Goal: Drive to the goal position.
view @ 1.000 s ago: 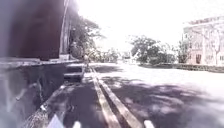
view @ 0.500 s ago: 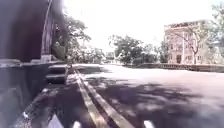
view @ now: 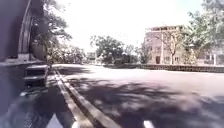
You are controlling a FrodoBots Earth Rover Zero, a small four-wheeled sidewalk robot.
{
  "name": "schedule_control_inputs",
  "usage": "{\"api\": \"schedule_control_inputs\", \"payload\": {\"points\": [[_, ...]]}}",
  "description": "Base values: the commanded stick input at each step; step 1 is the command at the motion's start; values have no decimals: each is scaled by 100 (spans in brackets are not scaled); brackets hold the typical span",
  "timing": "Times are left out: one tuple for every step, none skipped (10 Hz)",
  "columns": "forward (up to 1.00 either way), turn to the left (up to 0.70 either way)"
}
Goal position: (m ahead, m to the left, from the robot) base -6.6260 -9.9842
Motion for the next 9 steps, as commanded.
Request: {"api": "schedule_control_inputs", "payload": {"points": [[0,-85],[0,-85],[0,-85],[0,-85],[0,-85],[0,-85],[0,-85],[0,-85],[0,-85]]}}
